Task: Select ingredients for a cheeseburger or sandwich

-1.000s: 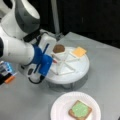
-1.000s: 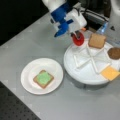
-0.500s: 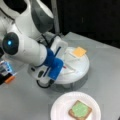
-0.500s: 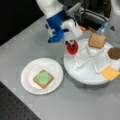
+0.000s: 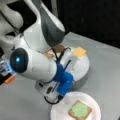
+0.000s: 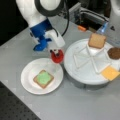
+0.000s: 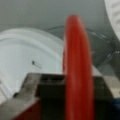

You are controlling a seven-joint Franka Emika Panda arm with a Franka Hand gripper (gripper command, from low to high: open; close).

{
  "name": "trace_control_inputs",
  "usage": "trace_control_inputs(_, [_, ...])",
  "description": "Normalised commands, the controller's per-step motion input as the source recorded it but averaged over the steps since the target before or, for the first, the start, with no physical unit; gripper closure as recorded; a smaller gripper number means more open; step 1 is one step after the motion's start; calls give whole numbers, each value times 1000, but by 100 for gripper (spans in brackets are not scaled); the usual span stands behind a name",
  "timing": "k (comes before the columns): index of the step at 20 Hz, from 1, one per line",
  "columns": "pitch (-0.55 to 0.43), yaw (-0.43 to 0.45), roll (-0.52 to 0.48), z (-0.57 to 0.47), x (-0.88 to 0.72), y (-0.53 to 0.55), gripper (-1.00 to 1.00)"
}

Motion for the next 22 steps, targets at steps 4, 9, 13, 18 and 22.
trace_control_inputs(4, [234,186,-59,3,489,-461,100])
trace_control_inputs(9, [222,188,-39,-81,509,-330,100])
trace_control_inputs(13, [173,178,7,-133,523,-229,100])
trace_control_inputs(18, [122,175,38,-151,452,-152,100])
trace_control_inputs(22, [73,217,50,-112,403,-180,100])
